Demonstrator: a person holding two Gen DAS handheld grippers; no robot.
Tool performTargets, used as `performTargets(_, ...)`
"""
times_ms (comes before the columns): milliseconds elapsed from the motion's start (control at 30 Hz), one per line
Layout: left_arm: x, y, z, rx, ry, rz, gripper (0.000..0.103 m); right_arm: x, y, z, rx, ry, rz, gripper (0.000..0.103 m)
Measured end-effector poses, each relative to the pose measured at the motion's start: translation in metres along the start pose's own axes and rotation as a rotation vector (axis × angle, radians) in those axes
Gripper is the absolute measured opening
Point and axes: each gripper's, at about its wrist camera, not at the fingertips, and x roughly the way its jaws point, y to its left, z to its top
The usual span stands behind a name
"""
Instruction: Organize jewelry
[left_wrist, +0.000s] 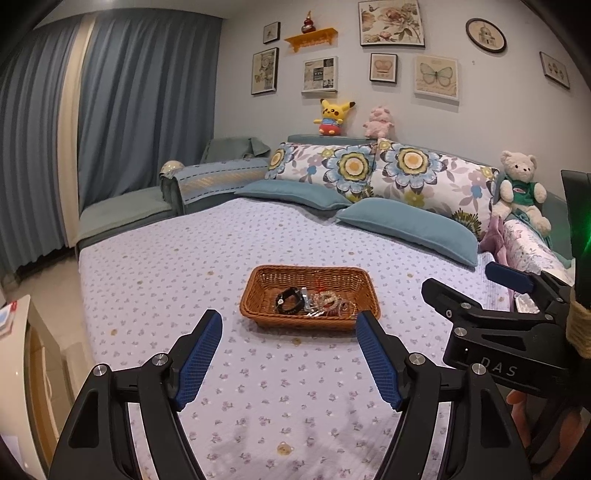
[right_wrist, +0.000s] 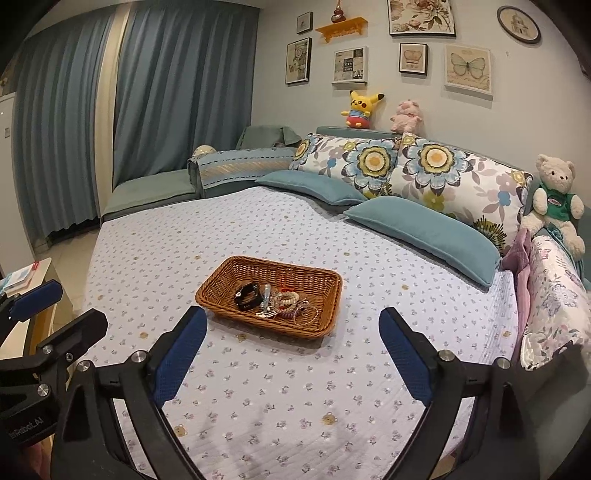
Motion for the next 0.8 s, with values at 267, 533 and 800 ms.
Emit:
performTargets(267,0.001,-0.006,-0.002,0.008,0.008,-0.012,0.076,-0.003,-0.005,0.002,0.002,-0.005,-0.022,0.095)
performTargets(533,-0.004,-0.008,0.000,0.017,0.004,-0.006,0.076,-0.002,-0.005,0.003,0.004,-0.002,-0.016,0.095)
performTargets(800,-0.008,-0.011,0.000,0.027,0.002,-0.006,0.076,-0.003,-0.004,0.002,0.002,-0.002,-0.014,0.095)
